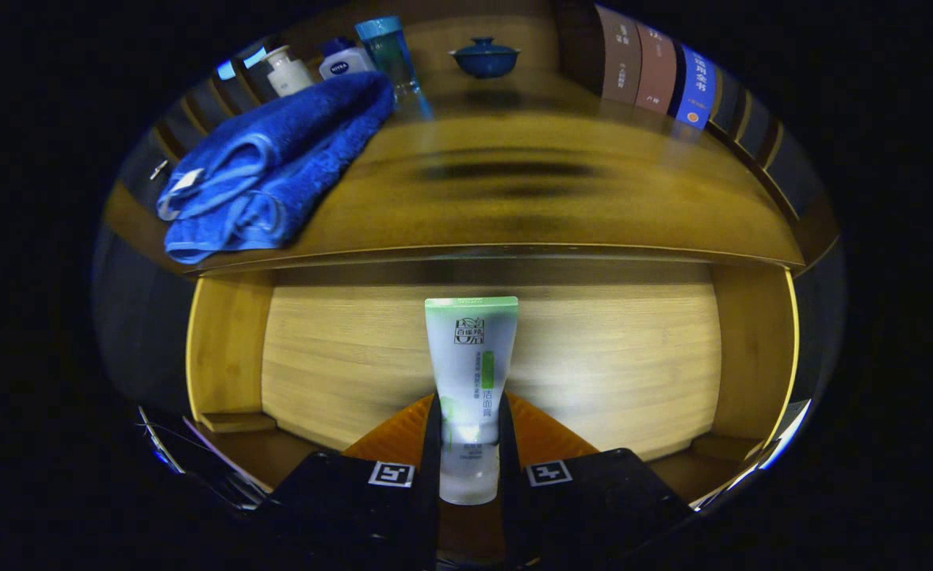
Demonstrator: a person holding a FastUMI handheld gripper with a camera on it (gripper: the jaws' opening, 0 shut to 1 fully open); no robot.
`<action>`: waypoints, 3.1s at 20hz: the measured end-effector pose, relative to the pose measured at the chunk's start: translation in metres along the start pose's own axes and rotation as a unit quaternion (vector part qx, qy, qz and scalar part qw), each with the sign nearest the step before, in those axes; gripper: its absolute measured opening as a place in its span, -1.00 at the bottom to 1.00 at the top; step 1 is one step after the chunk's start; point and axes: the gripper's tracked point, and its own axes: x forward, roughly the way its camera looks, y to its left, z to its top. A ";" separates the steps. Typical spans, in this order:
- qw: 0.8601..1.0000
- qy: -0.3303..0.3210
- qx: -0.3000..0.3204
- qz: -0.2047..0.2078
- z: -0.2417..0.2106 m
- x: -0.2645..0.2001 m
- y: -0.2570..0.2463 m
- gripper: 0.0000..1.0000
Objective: Pull open the drawer, take out the items inside it, and place them on the countertop above the cabinet.
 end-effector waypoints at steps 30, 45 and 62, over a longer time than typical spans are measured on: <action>1.000 -0.015 0.018 -0.003 0.176 -0.008 -0.003 -0.27; 0.994 -0.108 0.009 -0.004 0.167 -0.057 -0.010 1.00; 0.912 -0.408 -0.012 0.053 0.017 -0.196 0.040 1.00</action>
